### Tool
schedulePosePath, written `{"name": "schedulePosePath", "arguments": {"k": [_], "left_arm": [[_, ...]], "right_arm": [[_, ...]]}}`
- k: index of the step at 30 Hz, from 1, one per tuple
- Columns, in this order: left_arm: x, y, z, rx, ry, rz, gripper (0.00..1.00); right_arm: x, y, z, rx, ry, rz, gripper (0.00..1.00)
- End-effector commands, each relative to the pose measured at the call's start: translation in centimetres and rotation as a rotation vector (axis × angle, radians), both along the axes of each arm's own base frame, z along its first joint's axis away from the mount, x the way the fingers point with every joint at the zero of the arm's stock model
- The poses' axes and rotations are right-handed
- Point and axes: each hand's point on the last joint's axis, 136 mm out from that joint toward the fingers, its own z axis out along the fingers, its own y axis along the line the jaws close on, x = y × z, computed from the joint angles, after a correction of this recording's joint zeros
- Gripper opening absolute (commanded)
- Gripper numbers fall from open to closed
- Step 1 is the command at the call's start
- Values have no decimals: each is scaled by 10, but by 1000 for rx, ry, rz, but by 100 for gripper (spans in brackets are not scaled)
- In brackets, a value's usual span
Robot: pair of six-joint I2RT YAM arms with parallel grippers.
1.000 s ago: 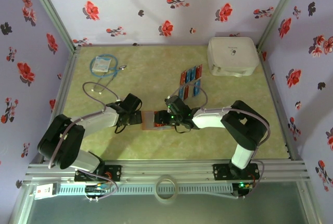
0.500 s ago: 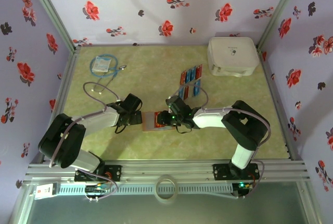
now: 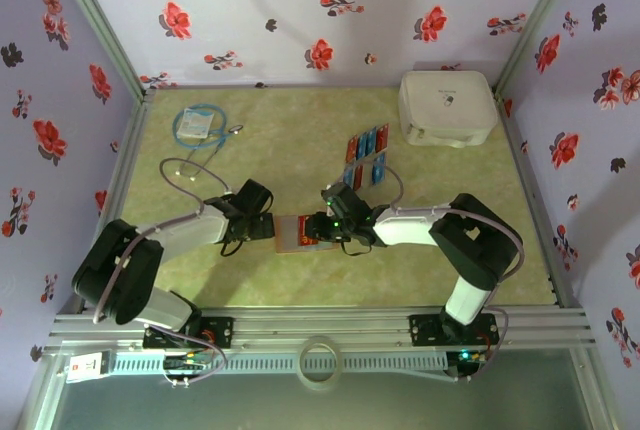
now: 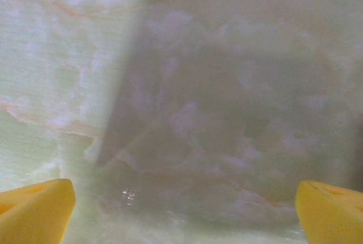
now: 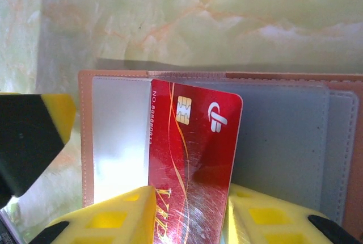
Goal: Put the credit cards into the card holder
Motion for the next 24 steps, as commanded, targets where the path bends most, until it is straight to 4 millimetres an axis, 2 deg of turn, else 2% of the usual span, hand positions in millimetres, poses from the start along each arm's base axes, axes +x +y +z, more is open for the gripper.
{"name": "schedulePosePath", "arguments": {"k": [1, 6, 12, 17, 24], "left_arm": [[3, -11, 14, -64, -39, -24, 100], [1, -23, 11, -80, -30, -51, 100], [-6, -33, -5, -66, 3, -81, 100], [-10, -30, -16, -43, 28, -82, 100], [-11, -27, -22, -22, 41, -79, 100]], "right_arm": [[-3, -4, 4, -1, -4, 20, 34], [-1, -5, 6, 6, -8, 18, 31], [-1, -7, 6, 11, -5, 13, 28], [0, -9, 5, 27, 2, 8, 23], [2, -10, 5, 65, 15, -3, 19]]}}
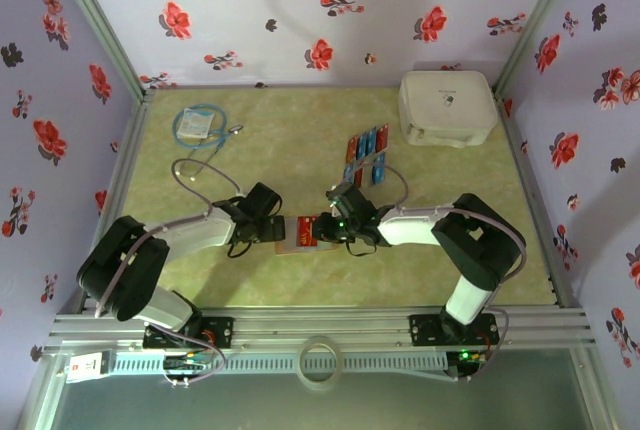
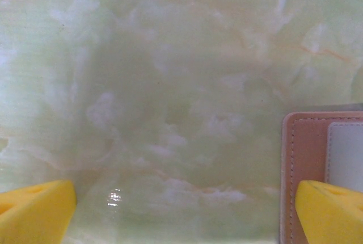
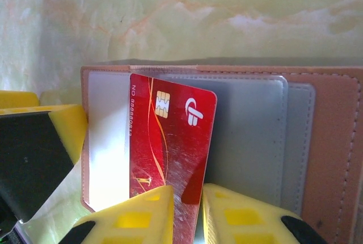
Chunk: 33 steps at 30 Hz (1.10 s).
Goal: Put the credit cards into the card holder
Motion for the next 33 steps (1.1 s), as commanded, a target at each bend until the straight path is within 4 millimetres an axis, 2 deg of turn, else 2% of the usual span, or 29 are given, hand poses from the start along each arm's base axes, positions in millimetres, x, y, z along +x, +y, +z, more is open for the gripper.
{"name": "schedulePosePath", "arguments": {"k": [1, 18, 26, 33], "left_arm": [[-6, 3, -15, 25, 35, 2, 100], [-7, 5, -17, 38, 40, -3, 100], [-7, 6, -19, 42, 43, -3, 100], [-7, 5, -18, 46, 44, -7, 100]], "right_arm": [[3, 1, 8, 56, -9, -5, 18], [9, 2, 12, 141, 14, -37, 9], [8, -3, 9, 141, 21, -39, 1], [5, -6, 6, 140, 22, -22, 0]]}}
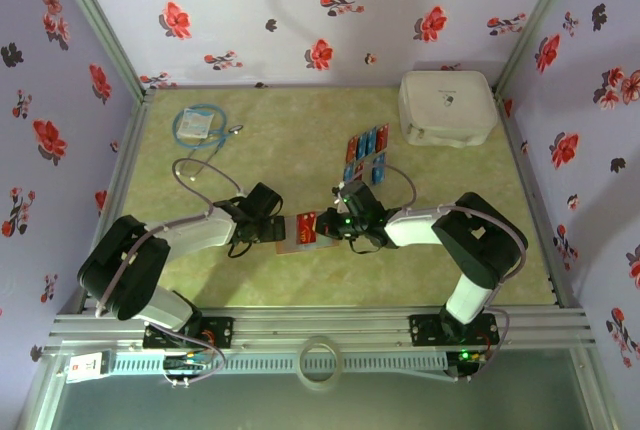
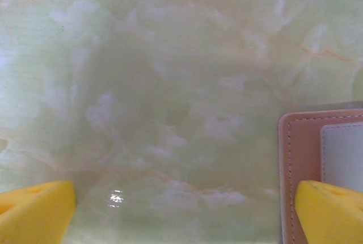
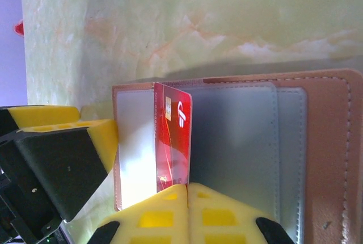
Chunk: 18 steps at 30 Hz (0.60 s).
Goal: Put the credit cards into the card holder
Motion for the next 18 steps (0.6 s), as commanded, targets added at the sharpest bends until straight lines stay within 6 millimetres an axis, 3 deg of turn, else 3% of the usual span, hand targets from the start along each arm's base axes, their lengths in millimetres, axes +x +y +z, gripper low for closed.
{"name": "schedulePosePath", "arguments": {"k": [1, 18], "left_arm": [[-7, 5, -18, 40, 46, -6, 100], [-6, 5, -17, 44, 45, -9, 100]], "right_arm": [[-4, -5, -3, -2, 6, 13, 0], [-10, -7, -9, -18, 32, 68, 0]]}}
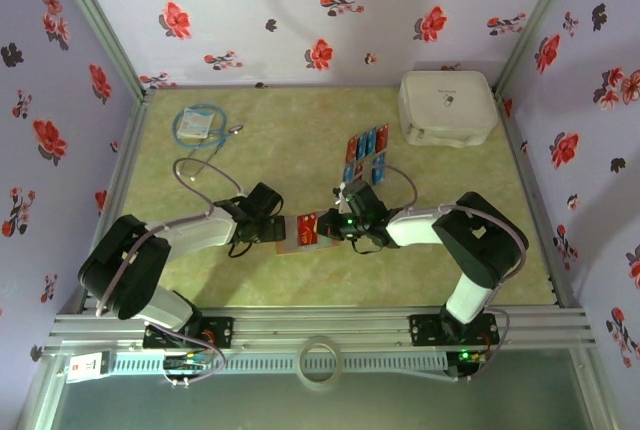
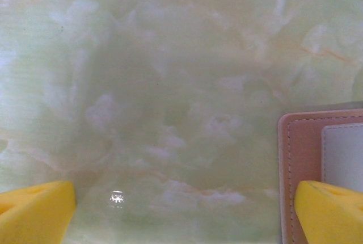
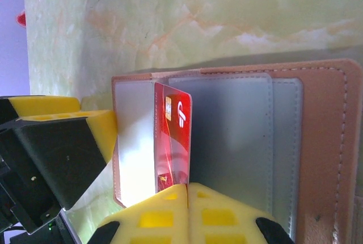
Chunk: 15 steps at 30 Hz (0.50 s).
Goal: Put the credit cards into the card holder
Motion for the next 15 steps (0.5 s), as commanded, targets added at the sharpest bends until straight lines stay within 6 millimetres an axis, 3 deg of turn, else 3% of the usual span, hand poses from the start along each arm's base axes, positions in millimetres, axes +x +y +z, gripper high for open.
{"name": "schedulePosePath", "arguments": {"k": [1, 15], "left_arm": [[-7, 5, -17, 38, 47, -8, 100], [-8, 5, -17, 39, 47, -10, 100]], "right_arm": [[-7, -3, -8, -31, 26, 39, 0], [0, 1, -13, -47, 39, 45, 0]]}}
